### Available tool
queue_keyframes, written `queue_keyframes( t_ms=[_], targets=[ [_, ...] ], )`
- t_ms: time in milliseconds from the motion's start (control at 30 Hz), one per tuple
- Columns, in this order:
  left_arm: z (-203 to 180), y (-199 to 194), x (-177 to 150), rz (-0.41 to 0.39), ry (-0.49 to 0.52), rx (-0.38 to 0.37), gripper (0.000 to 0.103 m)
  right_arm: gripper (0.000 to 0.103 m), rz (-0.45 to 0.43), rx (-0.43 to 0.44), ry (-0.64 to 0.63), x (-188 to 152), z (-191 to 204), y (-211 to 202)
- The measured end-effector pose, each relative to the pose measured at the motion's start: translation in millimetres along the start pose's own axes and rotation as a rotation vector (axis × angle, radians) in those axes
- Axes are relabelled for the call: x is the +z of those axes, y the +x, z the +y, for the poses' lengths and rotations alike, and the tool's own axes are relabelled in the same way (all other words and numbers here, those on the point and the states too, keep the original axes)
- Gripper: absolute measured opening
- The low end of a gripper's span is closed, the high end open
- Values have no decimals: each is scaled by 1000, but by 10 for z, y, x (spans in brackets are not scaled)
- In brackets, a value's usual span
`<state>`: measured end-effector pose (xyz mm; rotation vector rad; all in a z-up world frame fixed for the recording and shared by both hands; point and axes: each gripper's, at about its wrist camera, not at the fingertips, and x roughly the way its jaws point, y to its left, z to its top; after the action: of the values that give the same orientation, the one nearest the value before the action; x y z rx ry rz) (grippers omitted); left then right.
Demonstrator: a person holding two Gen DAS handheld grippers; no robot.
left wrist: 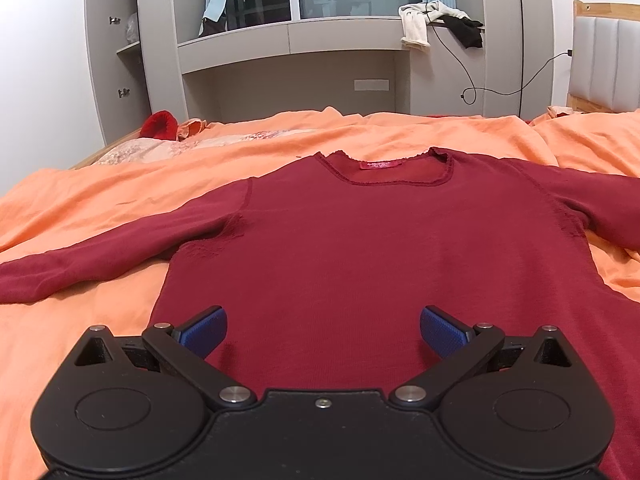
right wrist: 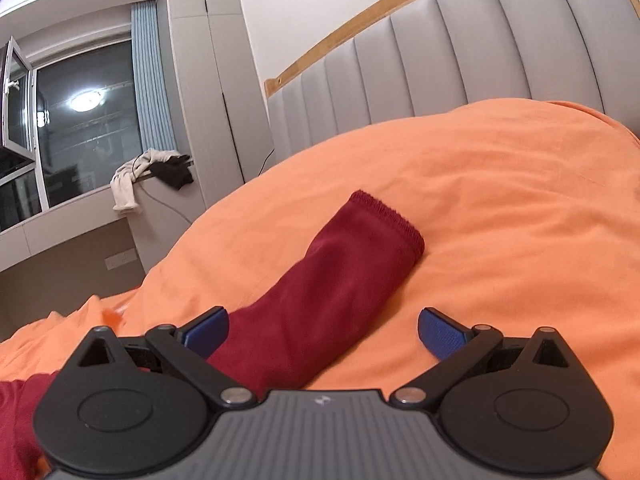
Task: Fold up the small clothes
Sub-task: 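Close the right gripper on the sleeve cuff and lift it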
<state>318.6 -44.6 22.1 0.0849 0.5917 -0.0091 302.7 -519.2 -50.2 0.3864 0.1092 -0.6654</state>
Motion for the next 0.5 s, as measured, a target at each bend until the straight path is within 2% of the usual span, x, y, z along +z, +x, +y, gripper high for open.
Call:
queue_keyframes(
  t_ms=[133,233,333,433,500],
  targets=[
    [3,17,7,7,-3,5,103,101,0,-11,70,35,-96,121],
    [34,16,22,5,-11,8,103,94,-13,-19,102,78,-153,174],
    [90,0,51,0,-28,13,103,77,-40,-45,152,124,-238,208],
    [196,-44,120,-18,-49,17,103,51,-42,-75,189,149,-332,278],
    [294,-99,180,-49,-77,34,103,17,-31,-79,208,154,-381,327]
  ],
)
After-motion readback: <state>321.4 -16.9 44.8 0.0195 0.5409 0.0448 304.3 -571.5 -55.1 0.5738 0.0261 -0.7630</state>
